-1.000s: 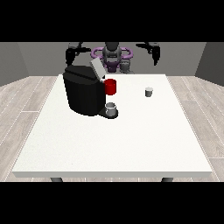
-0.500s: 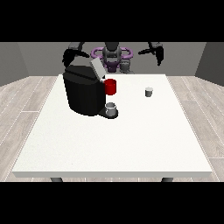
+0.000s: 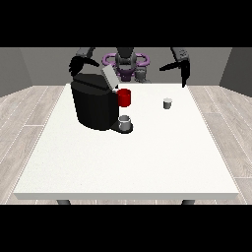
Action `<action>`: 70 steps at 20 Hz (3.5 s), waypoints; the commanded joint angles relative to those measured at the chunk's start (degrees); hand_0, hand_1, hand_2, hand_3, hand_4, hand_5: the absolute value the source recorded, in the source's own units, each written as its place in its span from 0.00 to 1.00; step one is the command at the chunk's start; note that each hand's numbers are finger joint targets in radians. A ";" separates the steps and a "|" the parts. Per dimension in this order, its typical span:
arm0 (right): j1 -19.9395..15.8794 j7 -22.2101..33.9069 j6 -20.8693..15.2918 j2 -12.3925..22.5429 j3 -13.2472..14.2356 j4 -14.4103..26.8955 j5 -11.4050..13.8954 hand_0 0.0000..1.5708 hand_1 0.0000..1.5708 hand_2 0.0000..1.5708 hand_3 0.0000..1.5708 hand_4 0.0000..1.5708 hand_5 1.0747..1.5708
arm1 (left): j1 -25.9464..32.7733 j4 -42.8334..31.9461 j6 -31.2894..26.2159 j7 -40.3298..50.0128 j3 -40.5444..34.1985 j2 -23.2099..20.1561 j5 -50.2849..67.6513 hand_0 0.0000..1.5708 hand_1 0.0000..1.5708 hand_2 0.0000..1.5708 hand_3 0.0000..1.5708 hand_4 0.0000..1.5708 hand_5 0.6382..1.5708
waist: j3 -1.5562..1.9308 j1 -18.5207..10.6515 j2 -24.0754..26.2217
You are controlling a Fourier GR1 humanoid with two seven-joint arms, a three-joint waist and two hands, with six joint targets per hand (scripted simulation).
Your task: Insert the coffee pod into the coffee machine and close the lid
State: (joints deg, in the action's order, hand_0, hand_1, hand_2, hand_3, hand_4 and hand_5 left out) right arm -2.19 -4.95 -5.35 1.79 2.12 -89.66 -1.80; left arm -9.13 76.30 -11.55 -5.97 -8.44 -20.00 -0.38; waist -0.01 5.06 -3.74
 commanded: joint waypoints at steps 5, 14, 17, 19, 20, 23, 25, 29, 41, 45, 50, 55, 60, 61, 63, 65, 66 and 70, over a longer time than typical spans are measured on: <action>-4.64 1.37 -2.19 -1.67 -2.47 0.90 2.26 0.00 0.00 0.00 0.00 0.21 1.00 | -8.23 -14.07 1.88 -2.92 -0.86 -0.46 -4.64 0.00 0.00 0.00 0.00 0.00 1.00 | -0.01 1.40 -5.00; -5.52 2.71 -3.43 -0.74 -1.08 5.48 2.59 0.00 0.00 0.00 0.00 0.26 1.00 | -10.42 -23.15 2.44 -4.23 1.61 -2.23 -11.58 0.00 0.00 0.00 0.00 0.00 1.00 | 0.00 0.85 -4.84; -7.00 2.76 -3.09 0.05 -0.46 6.99 2.68 0.00 0.00 0.00 0.00 0.27 1.00 | -12.80 -25.04 4.57 -3.21 3.21 -0.64 -14.40 0.00 0.00 0.13 0.00 0.00 1.00 | 0.01 1.13 -4.21; -5.25 2.41 -4.15 -0.54 -1.17 7.43 3.94 0.00 0.00 0.00 0.00 0.27 1.00 | -12.49 -26.36 5.27 -4.79 3.83 -0.48 -15.93 0.00 0.00 0.29 0.00 0.00 1.00 | 0.00 1.50 -3.84; -7.14 1.19 -2.54 0.54 0.61 10.34 2.32 0.00 0.00 0.00 0.00 0.26 1.00 | -14.65 -27.82 2.71 -4.35 2.68 -2.34 -15.51 0.07 0.07 0.32 0.00 0.00 1.00 | 0.01 0.26 -3.64; -8.86 5.19 -4.90 0.42 0.38 8.21 3.58 0.00 0.00 0.00 0.00 0.25 1.00 | -16.13 -31.37 4.44 -4.00 1.60 -3.33 -16.79 0.41 0.41 0.46 0.22 0.00 1.00 | -0.01 1.19 -4.16; -6.32 1.27 -4.49 -1.46 -1.59 9.81 4.23 0.00 0.00 0.00 0.00 0.25 1.00 | -16.94 -31.99 4.28 -3.30 2.17 -4.10 -18.13 0.51 0.51 0.54 0.32 0.00 1.00 | 0.00 1.36 -3.74; -7.85 0.83 -3.38 -0.37 0.30 12.11 2.76 0.00 0.00 0.00 0.00 0.30 1.00 | -17.14 -32.99 5.78 -2.91 5.23 -2.95 -22.25 0.40 0.40 0.48 0.31 0.00 1.00 | 0.02 0.94 -4.28; -12.49 1.16 -4.99 -0.73 1.45 10.95 1.66 0.00 0.00 0.00 0.00 0.32 1.00 | -20.63 -40.27 18.07 -12.09 4.71 -2.79 -29.59 0.44 0.44 0.54 0.41 0.18 1.00 | -0.01 1.91 -7.90; -10.33 4.34 -1.72 1.56 1.35 8.63 0.34 0.00 0.00 0.00 0.00 0.32 1.00 | -21.46 -43.40 19.41 -10.85 4.53 -2.84 -31.36 0.53 0.53 0.62 0.48 0.24 1.00 | -0.01 3.50 -5.43; -9.99 0.94 -0.83 1.50 1.93 10.94 -0.43 0.00 0.00 0.00 0.00 0.27 1.00 | -20.21 -44.58 23.32 -12.49 6.73 -1.73 -35.14 0.57 0.57 0.64 0.49 0.20 1.00 | -0.01 3.87 -7.48; -4.99 0.53 -1.79 -0.86 -0.47 8.14 0.32 0.00 0.00 0.00 0.00 0.28 1.00 | -20.94 -46.93 22.60 -15.82 5.15 -4.03 -35.34 0.78 0.78 0.86 0.83 0.30 1.00 | -0.02 5.20 -4.99; -10.44 0.34 -4.03 -0.49 2.79 14.99 -0.13 0.00 0.00 0.00 0.00 0.32 1.00 | -27.09 -42.26 13.23 -18.07 6.13 -5.58 -34.22 0.94 0.94 0.94 0.90 0.40 1.00 | 0.02 1.42 -4.42; -9.42 3.23 -1.92 0.91 2.05 13.45 -0.53 0.00 0.00 0.00 0.00 0.31 1.00 | -27.09 -42.57 11.26 -16.55 6.09 -4.58 -33.53 0.92 0.92 0.92 0.88 0.40 1.00 | 0.02 2.51 -1.42; -10.35 4.71 -3.17 0.53 1.00 14.67 1.09 0.00 0.00 0.00 0.00 0.31 1.00 | -30.55 -41.43 10.16 -13.93 6.11 -5.51 -34.03 0.88 0.88 0.90 0.86 0.37 1.00 | 0.01 2.48 -0.65; -10.83 0.68 -1.34 1.86 4.26 18.88 -1.39 0.00 0.00 0.00 0.00 0.32 1.00 | -29.54 -38.20 9.42 -13.71 8.54 -2.51 -35.31 0.84 0.84 0.88 0.86 0.37 1.00 | 0.04 -0.04 0.33; -12.92 1.76 -2.43 2.01 4.27 19.12 -0.70 0.00 0.00 0.00 0.00 0.28 1.00 | -31.64 -38.24 7.49 -14.47 6.98 -4.04 -33.97 0.82 0.82 0.87 0.85 0.35 1.00 | 0.03 -0.01 -1.44; -9.87 -0.29 -4.23 -1.66 0.57 18.93 1.13 0.00 0.00 0.00 0.00 0.31 1.00 | -33.62 -36.86 4.95 -12.41 8.28 -3.02 -34.93 0.79 0.79 0.84 0.82 0.36 1.00 | 0.03 1.29 1.10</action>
State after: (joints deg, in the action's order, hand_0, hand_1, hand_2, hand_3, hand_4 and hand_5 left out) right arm -13.17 -4.33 -8.28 2.23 4.60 -71.73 -1.66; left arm -40.51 37.73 -3.28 -19.50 -1.13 -23.43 -34.93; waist 0.01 6.27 -4.45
